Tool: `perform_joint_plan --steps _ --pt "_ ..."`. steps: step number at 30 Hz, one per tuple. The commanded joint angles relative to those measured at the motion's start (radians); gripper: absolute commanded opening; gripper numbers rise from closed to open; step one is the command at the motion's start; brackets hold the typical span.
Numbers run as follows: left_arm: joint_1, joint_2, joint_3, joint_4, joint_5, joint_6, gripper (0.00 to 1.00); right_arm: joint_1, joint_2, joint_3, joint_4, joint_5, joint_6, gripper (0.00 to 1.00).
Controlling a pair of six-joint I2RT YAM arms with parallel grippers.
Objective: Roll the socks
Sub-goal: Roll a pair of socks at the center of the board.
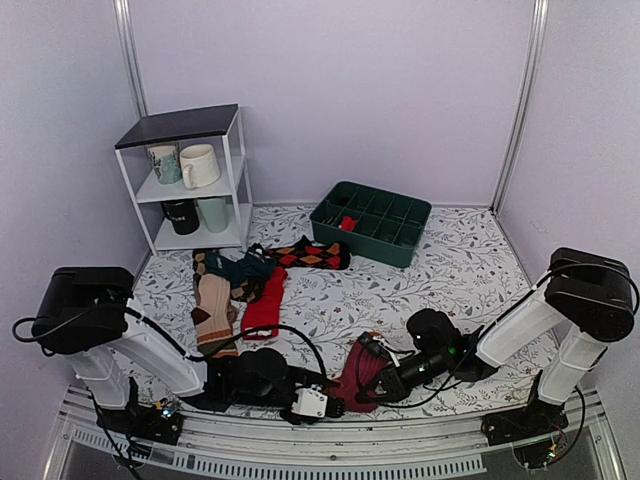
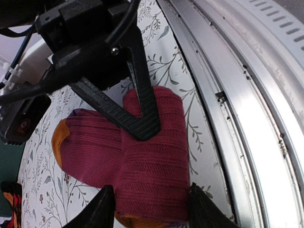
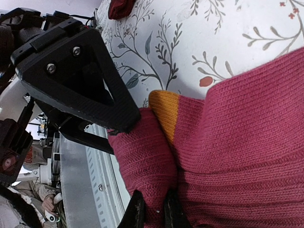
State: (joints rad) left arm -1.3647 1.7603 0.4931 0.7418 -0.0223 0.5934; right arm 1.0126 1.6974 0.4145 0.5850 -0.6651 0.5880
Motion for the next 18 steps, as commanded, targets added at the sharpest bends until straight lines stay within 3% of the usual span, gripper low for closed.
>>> perform_joint_plan --steps 1,2,5,8,10,12,15,18 --pt "-0.015 0.025 0.027 -0.016 0.022 -0.001 0.53 0.002 0.060 -0.037 -0.218 0.011 0.005 0.00" --pt "-0.014 0.031 0.035 -0.031 0.024 -0.002 0.51 0.001 0.061 -0.037 -0.219 0.012 0.004 0.00" --pt "-0.015 0.044 0.065 -0.084 0.043 -0.013 0.27 0.000 0.063 -0.035 -0.219 0.014 0.001 0.00" --pt "-0.014 0.044 0.074 -0.091 0.061 -0.024 0.14 -0.003 0.070 -0.030 -0.221 0.016 -0.001 0.00" --pt "-0.013 0.048 0.083 -0.101 0.075 -0.028 0.00 -0.004 0.075 -0.026 -0.222 0.015 -0.001 0.00" --pt "-0.012 0.054 0.104 -0.147 0.089 -0.043 0.00 -0.004 0.069 -0.022 -0.226 0.024 -0.003 0.03" --pt "0.003 0.038 0.121 -0.232 0.124 -0.099 0.00 -0.004 0.010 -0.025 -0.233 0.076 -0.030 0.16" --pt "0.043 0.029 0.166 -0.379 0.212 -0.184 0.00 -0.004 -0.124 -0.048 -0.232 0.191 -0.097 0.37"
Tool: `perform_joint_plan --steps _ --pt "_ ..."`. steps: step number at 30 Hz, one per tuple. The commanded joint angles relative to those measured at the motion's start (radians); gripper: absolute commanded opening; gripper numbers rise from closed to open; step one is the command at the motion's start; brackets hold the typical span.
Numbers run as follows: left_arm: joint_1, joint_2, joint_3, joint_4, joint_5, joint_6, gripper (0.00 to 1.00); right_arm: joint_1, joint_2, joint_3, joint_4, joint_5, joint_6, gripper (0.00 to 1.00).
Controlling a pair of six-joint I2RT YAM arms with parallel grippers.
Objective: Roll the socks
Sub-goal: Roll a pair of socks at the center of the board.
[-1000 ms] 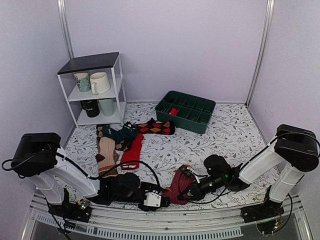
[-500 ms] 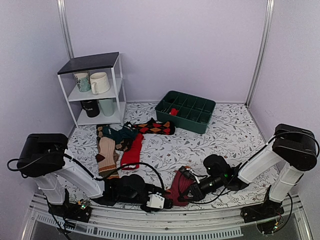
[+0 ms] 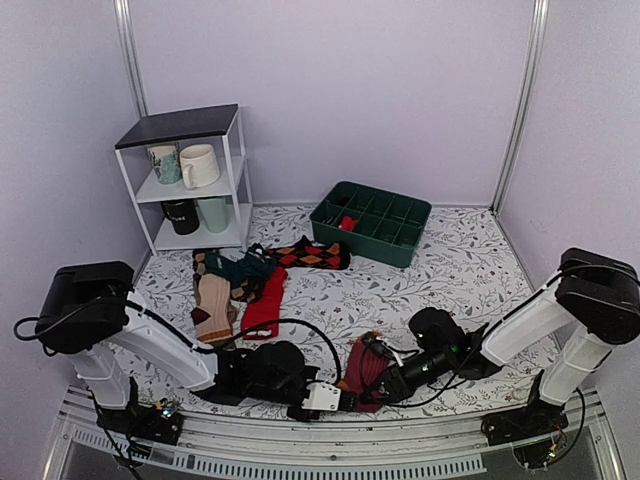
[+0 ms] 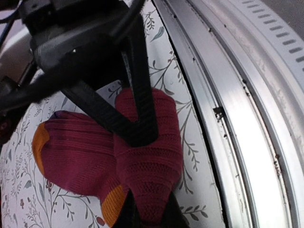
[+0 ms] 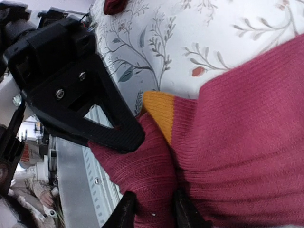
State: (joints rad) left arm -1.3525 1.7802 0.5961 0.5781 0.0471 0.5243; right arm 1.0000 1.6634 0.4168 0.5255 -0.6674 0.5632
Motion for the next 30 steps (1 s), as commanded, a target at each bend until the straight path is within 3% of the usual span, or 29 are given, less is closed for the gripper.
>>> perform_joint_plan --steps 1,7,12,15,20,30 --pt "0.045 0.014 0.081 -0.266 0.170 -0.134 0.00 0.009 -0.148 -0.065 -0.158 0.233 -0.111 0.44" --pt "0.097 0.045 0.168 -0.450 0.290 -0.219 0.00 0.067 -0.411 -0.188 -0.018 0.486 -0.344 0.51" --pt "0.139 0.123 0.225 -0.544 0.354 -0.268 0.00 0.222 -0.503 -0.302 0.176 0.716 -0.560 0.54" --pt "0.150 0.152 0.235 -0.564 0.373 -0.279 0.00 0.337 -0.468 -0.288 0.199 0.805 -0.672 0.54" --pt "0.168 0.171 0.239 -0.578 0.391 -0.285 0.00 0.467 -0.348 -0.204 0.119 0.893 -0.709 0.54" --pt "0.174 0.176 0.225 -0.570 0.399 -0.288 0.00 0.503 -0.241 -0.144 0.013 1.020 -0.610 0.54"
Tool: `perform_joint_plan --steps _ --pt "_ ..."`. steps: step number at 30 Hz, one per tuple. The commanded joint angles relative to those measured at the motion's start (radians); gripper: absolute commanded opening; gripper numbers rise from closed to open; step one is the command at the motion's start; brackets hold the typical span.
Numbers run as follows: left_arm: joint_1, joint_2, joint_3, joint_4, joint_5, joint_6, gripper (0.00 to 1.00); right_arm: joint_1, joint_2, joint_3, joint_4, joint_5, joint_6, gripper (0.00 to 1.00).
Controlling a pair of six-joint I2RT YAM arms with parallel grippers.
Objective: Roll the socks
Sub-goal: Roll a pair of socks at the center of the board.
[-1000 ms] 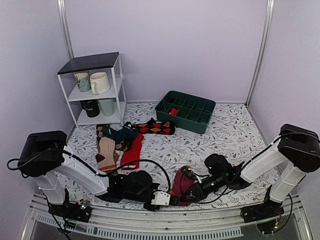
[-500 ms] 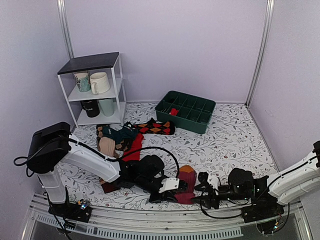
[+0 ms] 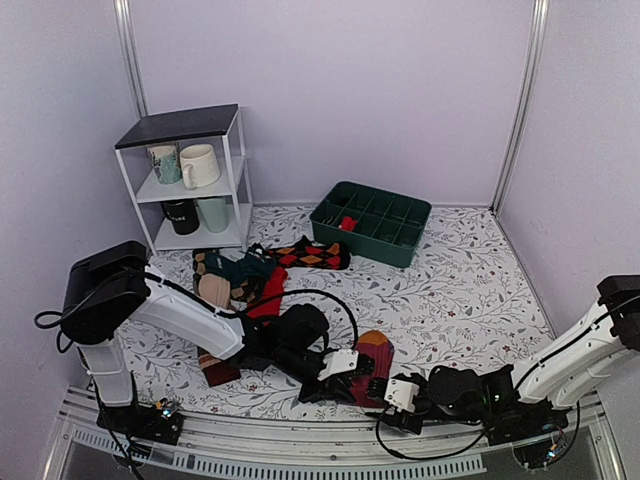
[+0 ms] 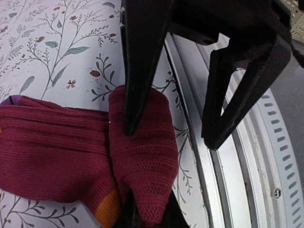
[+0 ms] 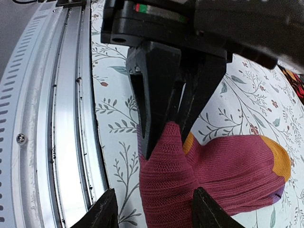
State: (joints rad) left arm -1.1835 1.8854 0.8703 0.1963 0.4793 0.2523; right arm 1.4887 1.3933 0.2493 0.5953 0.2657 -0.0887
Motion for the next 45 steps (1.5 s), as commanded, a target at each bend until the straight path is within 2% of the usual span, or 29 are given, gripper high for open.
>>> perform_joint_plan --steps 1,5,13,15,18,19,21,22,23,24,29,31,33,36,40,45 --pt "0.007 0.071 -0.051 -0.186 -0.034 -0.018 0.00 0.019 0.036 0.024 -0.064 0.100 0.052 0.54" --pt "0.006 0.071 -0.054 -0.182 -0.033 -0.016 0.00 0.027 0.077 0.035 -0.082 0.155 0.083 0.53" --pt "0.007 0.069 -0.061 -0.164 -0.040 -0.019 0.00 0.040 0.176 0.073 -0.173 0.168 0.253 0.48" --pt "0.007 0.064 -0.065 -0.150 -0.043 -0.021 0.00 0.041 0.196 0.079 -0.189 0.147 0.303 0.41" --pt "0.008 0.048 -0.068 -0.123 -0.056 -0.022 0.00 0.041 0.219 0.094 -0.236 0.135 0.355 0.14" --pt "0.008 0.040 -0.069 -0.112 -0.064 -0.021 0.01 0.041 0.223 0.094 -0.247 0.130 0.381 0.09" --pt "0.009 0.014 -0.075 -0.080 -0.098 -0.021 0.08 0.041 0.224 0.088 -0.260 0.114 0.415 0.06" --pt "0.009 -0.007 -0.079 -0.062 -0.124 -0.022 0.14 0.041 0.222 0.085 -0.263 0.104 0.438 0.05" --pt "0.009 -0.030 -0.087 -0.038 -0.157 -0.024 0.29 0.041 0.217 0.083 -0.265 0.092 0.448 0.05" --pt "0.009 -0.056 -0.105 -0.011 -0.191 -0.023 0.34 0.040 0.212 0.079 -0.263 0.083 0.461 0.05" --pt "0.007 -0.214 -0.237 0.194 -0.302 0.015 0.34 0.029 0.175 0.053 -0.246 0.020 0.497 0.05" --pt "-0.004 -0.280 -0.315 0.298 -0.283 0.078 0.36 -0.007 0.155 0.049 -0.245 -0.065 0.503 0.05" --pt "-0.035 -0.337 -0.392 0.421 -0.304 0.158 0.43 -0.056 0.137 0.040 -0.236 -0.179 0.517 0.05" --pt "-0.057 -0.366 -0.435 0.550 -0.304 0.242 0.46 -0.112 0.112 0.028 -0.231 -0.321 0.557 0.05" --pt "-0.062 -0.291 -0.367 0.517 -0.257 0.322 0.55 -0.190 0.108 0.017 -0.217 -0.509 0.585 0.06" --pt "-0.064 -0.194 -0.306 0.499 -0.185 0.359 0.56 -0.248 0.137 0.025 -0.203 -0.611 0.592 0.06"
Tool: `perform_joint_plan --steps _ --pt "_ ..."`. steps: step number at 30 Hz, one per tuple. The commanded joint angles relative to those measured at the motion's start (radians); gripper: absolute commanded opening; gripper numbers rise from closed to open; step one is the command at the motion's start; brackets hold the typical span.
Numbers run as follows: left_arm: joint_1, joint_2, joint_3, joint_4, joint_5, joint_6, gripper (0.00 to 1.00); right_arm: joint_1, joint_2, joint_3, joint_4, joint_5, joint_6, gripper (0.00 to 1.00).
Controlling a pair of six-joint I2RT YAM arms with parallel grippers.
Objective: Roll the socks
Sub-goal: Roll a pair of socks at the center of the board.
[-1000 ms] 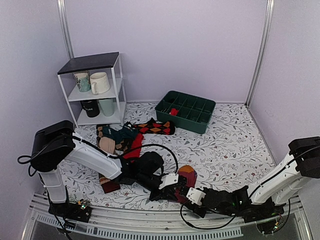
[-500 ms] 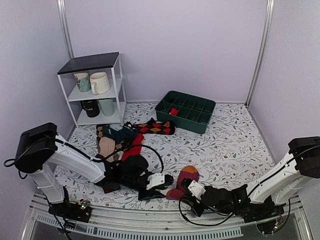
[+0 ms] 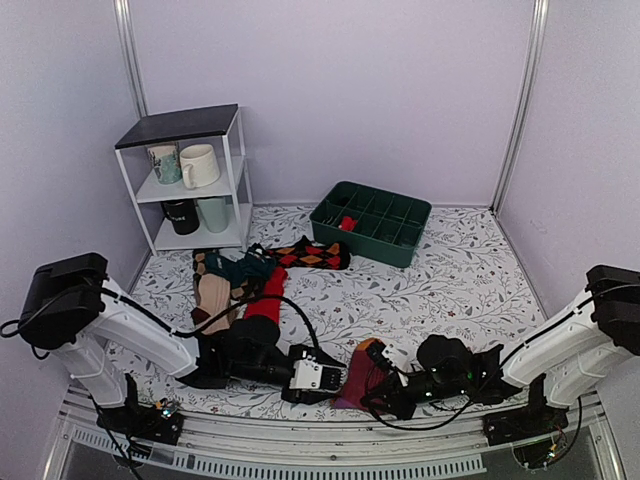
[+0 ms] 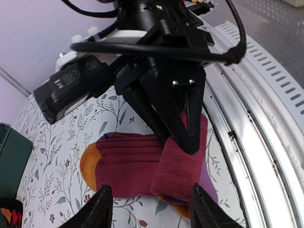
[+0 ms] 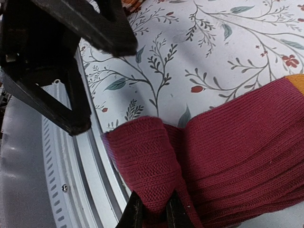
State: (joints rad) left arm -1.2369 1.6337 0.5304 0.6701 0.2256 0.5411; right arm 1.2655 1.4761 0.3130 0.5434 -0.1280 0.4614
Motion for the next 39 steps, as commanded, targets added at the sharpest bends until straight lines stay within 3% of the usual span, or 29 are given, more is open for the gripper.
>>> perform_joint_plan --steps 1,10,22,24,28,33,34,39 --pt "-0.013 0.065 0.044 0.011 0.090 0.069 0.56 -0.032 0.067 -0.037 -0.147 -0.226 0.041 0.06" --pt "-0.038 0.074 0.063 -0.114 0.171 0.029 0.55 -0.083 0.180 0.015 -0.147 -0.286 0.006 0.06" --pt "-0.038 0.169 0.085 -0.145 0.112 0.007 0.54 -0.101 0.183 0.015 -0.151 -0.292 -0.004 0.06" --pt "-0.037 0.175 0.090 -0.147 0.108 0.007 0.47 -0.101 0.185 0.016 -0.151 -0.294 -0.004 0.06" --pt "-0.037 0.177 0.110 -0.173 0.113 -0.011 0.22 -0.103 0.189 0.020 -0.156 -0.295 0.001 0.06" --pt "-0.037 0.196 0.112 -0.185 0.115 -0.045 0.07 -0.108 0.190 0.034 -0.173 -0.301 -0.002 0.08" --pt "-0.037 0.200 0.116 -0.192 0.108 -0.058 0.01 -0.108 0.188 0.037 -0.177 -0.300 -0.005 0.10" --pt "-0.030 0.194 0.123 -0.249 0.109 -0.158 0.00 -0.109 0.098 0.061 -0.219 -0.146 -0.052 0.37"
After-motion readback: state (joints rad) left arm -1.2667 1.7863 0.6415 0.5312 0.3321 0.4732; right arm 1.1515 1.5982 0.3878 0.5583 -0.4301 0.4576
